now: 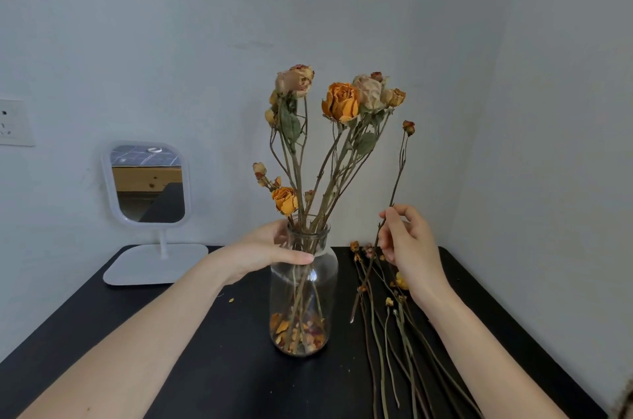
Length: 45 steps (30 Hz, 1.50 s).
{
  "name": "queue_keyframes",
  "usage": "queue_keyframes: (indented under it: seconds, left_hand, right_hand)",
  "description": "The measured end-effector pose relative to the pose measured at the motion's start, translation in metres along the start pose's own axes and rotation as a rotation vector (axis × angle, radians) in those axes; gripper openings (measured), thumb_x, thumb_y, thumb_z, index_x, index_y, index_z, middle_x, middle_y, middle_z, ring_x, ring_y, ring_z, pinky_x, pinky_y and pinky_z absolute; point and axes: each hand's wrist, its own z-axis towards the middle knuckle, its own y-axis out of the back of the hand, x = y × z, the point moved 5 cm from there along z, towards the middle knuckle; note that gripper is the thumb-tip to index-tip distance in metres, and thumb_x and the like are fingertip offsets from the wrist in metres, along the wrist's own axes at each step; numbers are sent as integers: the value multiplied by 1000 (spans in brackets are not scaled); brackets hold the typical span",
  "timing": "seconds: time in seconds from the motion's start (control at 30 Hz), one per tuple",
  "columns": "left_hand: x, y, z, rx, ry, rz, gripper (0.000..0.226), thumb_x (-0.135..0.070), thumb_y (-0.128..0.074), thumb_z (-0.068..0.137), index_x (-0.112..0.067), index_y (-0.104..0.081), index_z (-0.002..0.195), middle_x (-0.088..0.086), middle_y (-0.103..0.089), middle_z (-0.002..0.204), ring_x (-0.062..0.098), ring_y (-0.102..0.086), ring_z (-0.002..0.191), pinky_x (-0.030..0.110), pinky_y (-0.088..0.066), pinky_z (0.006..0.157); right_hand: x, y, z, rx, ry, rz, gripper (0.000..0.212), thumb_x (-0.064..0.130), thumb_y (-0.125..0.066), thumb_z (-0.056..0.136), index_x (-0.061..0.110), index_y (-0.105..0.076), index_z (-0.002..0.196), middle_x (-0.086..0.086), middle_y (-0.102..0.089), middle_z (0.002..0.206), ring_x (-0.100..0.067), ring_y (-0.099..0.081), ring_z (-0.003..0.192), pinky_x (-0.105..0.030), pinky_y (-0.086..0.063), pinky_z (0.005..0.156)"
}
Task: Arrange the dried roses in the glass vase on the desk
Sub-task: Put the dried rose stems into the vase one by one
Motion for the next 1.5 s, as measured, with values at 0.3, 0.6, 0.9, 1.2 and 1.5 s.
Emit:
queue_keyframes:
  seconds: [0.3,0.6,0.9,1.2,1.5]
  left_hand:
    - [1,-22,-18,-677,37,254,70,-61,-73,58,-27,-49,115,-5,-52,114,18,-45,113,44,-44,92]
    - [0,-24,-17,-423,-82,-41,53,-31,-73,75,-36,-38,114,-27,-49,98,-6,-49,95,10,-36,69]
    - [-5,-21,-15,-552,-122,84,44,-43,-78,65,-38,-52,101,-17,-58,100,4,-54,99,18,-44,74]
    - [1,-33,-9,-492,-71,116,61,-47,-75,67,-33,-45,117,-12,-51,120,9,-46,115,28,-39,93]
    - [1,-33,-15,-476,-118,-25,46,-48,-75,67,-50,-42,99,-33,-51,98,-12,-48,90,6,-32,67]
  right_hand:
    - [8,0,-4,-1,27,55,15,20,-41,97,17,-55,92,6,-49,51,0,-44,40,-11,-37,40]
    - [17,2,-5,-28,89,87,14,22,-41,97,20,-53,91,7,-50,51,1,-45,43,-10,-38,42]
    - [37,1,-11,-79,254,125,19,23,-37,98,26,-50,85,11,-52,52,-1,-48,50,-14,-40,45]
    - [60,3,-14,-127,425,165,19,19,-36,99,25,-47,86,11,-56,57,-2,-51,52,-12,-39,46]
    - [81,-19,-18,-43,546,152,16,20,-35,98,24,-46,88,6,-53,59,-3,-50,52,-12,-40,48]
